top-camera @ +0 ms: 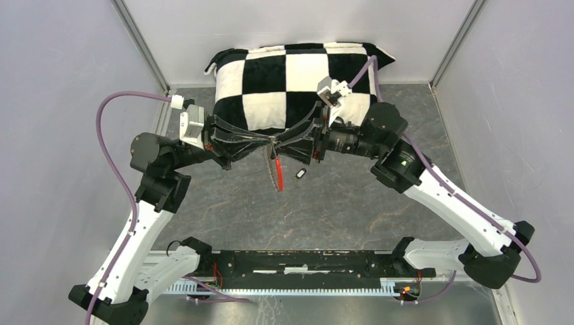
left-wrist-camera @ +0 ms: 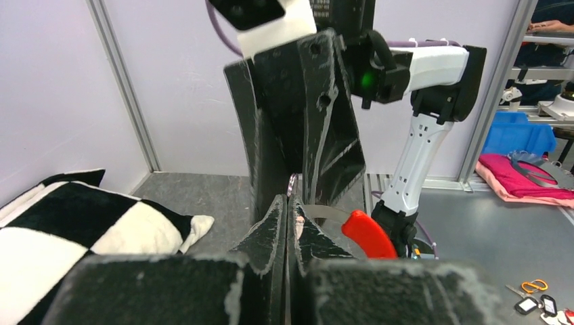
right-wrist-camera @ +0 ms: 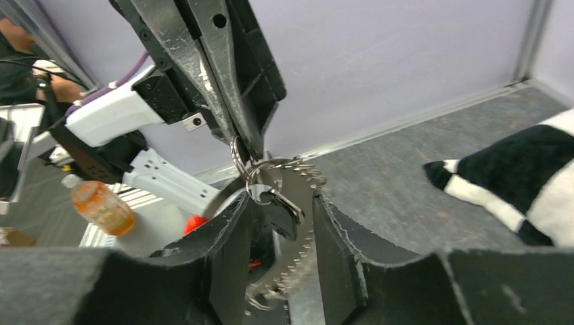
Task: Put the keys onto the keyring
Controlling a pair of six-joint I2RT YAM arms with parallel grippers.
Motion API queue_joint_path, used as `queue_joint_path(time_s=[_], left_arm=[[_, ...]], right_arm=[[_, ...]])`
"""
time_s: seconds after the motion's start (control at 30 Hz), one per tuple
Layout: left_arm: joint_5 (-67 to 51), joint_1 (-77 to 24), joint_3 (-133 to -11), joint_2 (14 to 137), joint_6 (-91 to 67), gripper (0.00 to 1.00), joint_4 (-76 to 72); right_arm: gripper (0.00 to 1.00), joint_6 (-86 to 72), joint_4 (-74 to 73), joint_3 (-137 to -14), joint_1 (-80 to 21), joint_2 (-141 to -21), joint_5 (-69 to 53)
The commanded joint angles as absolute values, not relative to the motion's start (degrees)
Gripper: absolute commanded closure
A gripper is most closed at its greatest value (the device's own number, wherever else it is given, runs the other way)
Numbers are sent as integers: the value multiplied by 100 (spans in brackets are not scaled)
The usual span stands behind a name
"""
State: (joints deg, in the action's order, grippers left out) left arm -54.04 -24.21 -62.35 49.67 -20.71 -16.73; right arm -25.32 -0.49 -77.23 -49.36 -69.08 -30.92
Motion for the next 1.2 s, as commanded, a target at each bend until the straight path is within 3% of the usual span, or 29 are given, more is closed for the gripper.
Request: queue_joint_path(time_s=[0.0,0.1,0.17,0.27,0.53,0.67,0.9,1.17], left_arm=[[-5445,-2435,-6223,4869,-1686,98,-1761],[-5340,-2436,-6231,4882,-1530,98,-1675],[-5306,-2435,-6237,4878,-1430,98,-1615],[-5363,-2436,-6231,4883,-1390,98,-1602],[-5678,-2437,-6302,4948,-1218,98,-1565],[-5632,-2435,-6293,4953,-1161,98,-1551],[-5739,-2435,-6319,4983,-1135,98,-1469],[-5373,-2435,-6308,4925,-974,98,-1468]], right_arm=[[52,-1745,-863,-8100,-4670,-6492,-2754],[33,-1293,-1140,-7860,-4619,-6238,-2401],[27,-1100,-1018,-7391,-4620,-5948,-2226],[22,-1004,-628,-6584,-4617,-5613,-2159],[19,-1484,501,-5327,-4620,-5438,-2279],[2,-1868,1746,-4522,-4642,-5426,-2646],[2,-2362,4502,-3373,-4796,-5392,-3235],[2,-1891,5026,-3352,-5359,-5963,-2900]])
